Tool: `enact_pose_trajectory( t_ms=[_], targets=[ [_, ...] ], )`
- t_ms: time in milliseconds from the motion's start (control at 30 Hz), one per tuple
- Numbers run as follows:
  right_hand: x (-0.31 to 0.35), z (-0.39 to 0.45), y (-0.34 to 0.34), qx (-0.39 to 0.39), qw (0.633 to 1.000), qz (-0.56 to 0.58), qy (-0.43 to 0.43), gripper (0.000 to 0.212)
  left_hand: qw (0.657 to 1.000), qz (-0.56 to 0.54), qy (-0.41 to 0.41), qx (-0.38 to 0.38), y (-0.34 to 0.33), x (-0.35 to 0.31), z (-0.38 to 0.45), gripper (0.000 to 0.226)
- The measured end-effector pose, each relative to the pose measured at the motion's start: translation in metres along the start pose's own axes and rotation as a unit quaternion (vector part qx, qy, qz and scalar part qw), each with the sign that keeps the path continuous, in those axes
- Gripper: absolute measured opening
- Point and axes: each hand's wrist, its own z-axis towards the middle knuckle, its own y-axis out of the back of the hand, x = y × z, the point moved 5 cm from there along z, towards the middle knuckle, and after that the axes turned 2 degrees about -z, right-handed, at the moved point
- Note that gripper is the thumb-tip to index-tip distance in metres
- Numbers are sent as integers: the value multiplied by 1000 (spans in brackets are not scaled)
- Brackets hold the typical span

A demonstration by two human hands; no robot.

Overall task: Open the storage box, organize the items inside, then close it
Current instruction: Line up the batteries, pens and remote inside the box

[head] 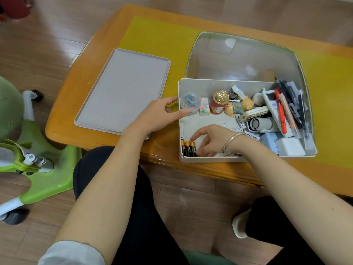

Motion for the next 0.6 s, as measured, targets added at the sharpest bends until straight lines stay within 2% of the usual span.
enact_pose_trajectory(
  t_ms=[233,400,433,533,600],
  targets=[
    [-1,-6,9,12,999,33,11,42,1000,-6,-2,4,0,0,-1,99],
    [-17,-19,51,-163,982,96,13,27,1000,-7,4,1,1,1,-1,99],
    [-22,-22,56,-190,979,74,8,23,1000,-8,3,2,1,1,-1,99],
    [-31,-27,65,-235,968,-91,-20,10,1000,-3,4,3,1,0,-1,98],
    [-35,-28,64,-246,957,-145,-53,12,1000,-1,2,1,0,0,-1,97]
  ],
)
